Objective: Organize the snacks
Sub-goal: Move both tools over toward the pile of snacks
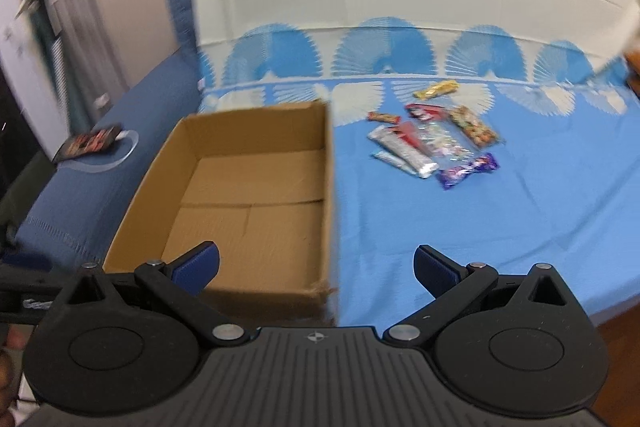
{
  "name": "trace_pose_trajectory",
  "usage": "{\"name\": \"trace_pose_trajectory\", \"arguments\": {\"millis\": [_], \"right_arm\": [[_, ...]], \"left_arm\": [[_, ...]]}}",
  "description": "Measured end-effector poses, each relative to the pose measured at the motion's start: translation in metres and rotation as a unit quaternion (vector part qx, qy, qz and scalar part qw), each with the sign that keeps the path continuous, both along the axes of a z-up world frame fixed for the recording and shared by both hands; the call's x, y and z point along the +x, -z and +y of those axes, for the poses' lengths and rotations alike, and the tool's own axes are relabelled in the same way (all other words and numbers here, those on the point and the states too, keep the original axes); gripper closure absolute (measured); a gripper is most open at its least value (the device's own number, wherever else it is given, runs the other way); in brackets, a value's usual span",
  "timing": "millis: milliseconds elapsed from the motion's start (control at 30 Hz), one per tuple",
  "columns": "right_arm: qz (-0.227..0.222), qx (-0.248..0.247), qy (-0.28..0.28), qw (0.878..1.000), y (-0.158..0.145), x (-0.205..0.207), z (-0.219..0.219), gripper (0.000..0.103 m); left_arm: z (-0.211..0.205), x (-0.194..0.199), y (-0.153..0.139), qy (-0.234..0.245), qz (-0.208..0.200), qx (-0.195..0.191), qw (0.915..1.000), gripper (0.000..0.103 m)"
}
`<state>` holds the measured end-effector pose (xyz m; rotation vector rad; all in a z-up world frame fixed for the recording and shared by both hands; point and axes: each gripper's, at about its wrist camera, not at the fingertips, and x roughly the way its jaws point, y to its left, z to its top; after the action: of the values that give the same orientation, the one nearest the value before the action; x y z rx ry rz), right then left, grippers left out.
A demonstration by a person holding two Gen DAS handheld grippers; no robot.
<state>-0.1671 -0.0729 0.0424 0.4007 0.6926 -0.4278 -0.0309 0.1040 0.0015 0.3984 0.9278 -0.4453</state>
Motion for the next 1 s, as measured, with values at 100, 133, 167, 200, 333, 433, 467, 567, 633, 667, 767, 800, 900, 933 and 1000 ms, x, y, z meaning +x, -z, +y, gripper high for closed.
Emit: {"name": "trace_pose_trajectory", "arguments": {"millis": [100,133,167,200,333,433,467,567,633,667,767,800,900,933,1000], "right_arm": [[-0.011,-0.003,0.037,0.999,-0.004,-0.007,-0.024,0.0],[-0.011,-0.005,0.048,0.999,-0.005,-0.009,-0.032,0.0],[-0.015,-0.002,0.06,0.998,-0.009,-0.012,-0.044,0.0],[-0.022,0.001,0.072,0.997,-0.012,-0.015,-0.054,0.0],[-0.037,0.016,0.133,0.99,-0.029,-0.032,-0.105,0.0],[-0.045,0.013,0.176,0.983,-0.038,-0.042,-0.134,0.0],[-0.044,0.012,0.186,0.982,-0.04,-0.045,-0.142,0.0],[-0.039,0.019,0.201,0.979,-0.039,-0.051,-0.162,0.0],[-0.037,0.03,0.205,0.978,-0.036,-0.053,-0.17,0.0],[-0.034,0.033,0.206,0.977,-0.034,-0.054,-0.174,0.0],[-0.025,0.035,0.21,0.977,-0.029,-0.058,-0.183,0.0],[-0.023,0.036,0.213,0.976,-0.027,-0.059,-0.188,0.0],[-0.016,0.041,0.221,0.974,-0.019,-0.059,-0.2,0.0],[-0.013,0.044,0.224,0.974,-0.017,-0.061,-0.205,0.0],[-0.012,0.049,0.231,0.972,-0.014,-0.063,-0.212,0.0]], "left_arm": [[-0.015,0.008,-0.02,-0.018,-0.006,0.031,0.9993,0.0],[-0.023,0.01,-0.033,-0.014,-0.009,0.044,0.9989,0.0],[-0.03,0.011,-0.046,-0.002,-0.011,0.05,0.9987,0.0],[-0.038,0.012,-0.063,0.011,-0.014,0.054,0.9984,0.0],[-0.069,0.01,-0.132,0.054,-0.009,0.031,0.998,0.0],[-0.098,-0.003,-0.172,0.097,0.0,0.009,0.9952,0.0],[-0.11,-0.009,-0.179,0.11,0.009,0.013,0.9938,0.0],[-0.142,-0.026,-0.192,0.159,0.019,0.027,0.9867,0.0],[-0.159,-0.039,-0.198,0.183,-0.009,0.034,0.9825,0.0],[-0.168,-0.043,-0.201,0.193,-0.016,0.037,0.9803,0.0],[-0.187,-0.053,-0.214,0.207,-0.048,0.027,0.9768,0.0],[-0.192,-0.056,-0.218,0.215,-0.062,0.022,0.9744,0.0],[-0.203,-0.057,-0.226,0.216,-0.089,0.005,0.9722,0.0],[-0.207,-0.055,-0.23,0.219,-0.085,-0.004,0.9721,0.0],[-0.213,-0.05,-0.235,0.222,-0.077,-0.02,0.9719,0.0]]}}
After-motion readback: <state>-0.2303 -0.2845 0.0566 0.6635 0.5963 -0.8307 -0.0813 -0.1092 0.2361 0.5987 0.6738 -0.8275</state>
